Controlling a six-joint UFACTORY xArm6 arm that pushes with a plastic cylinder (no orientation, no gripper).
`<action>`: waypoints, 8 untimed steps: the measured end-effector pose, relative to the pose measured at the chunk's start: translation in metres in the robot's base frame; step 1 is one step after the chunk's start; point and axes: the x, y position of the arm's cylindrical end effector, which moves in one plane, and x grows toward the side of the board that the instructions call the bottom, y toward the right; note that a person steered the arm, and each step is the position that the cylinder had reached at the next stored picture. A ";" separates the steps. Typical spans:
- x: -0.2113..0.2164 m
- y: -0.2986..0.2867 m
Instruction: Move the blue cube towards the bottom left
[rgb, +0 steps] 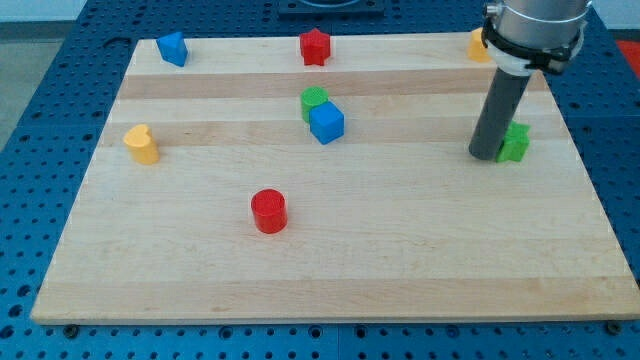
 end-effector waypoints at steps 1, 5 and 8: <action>-0.017 -0.013; -0.074 -0.139; -0.004 -0.246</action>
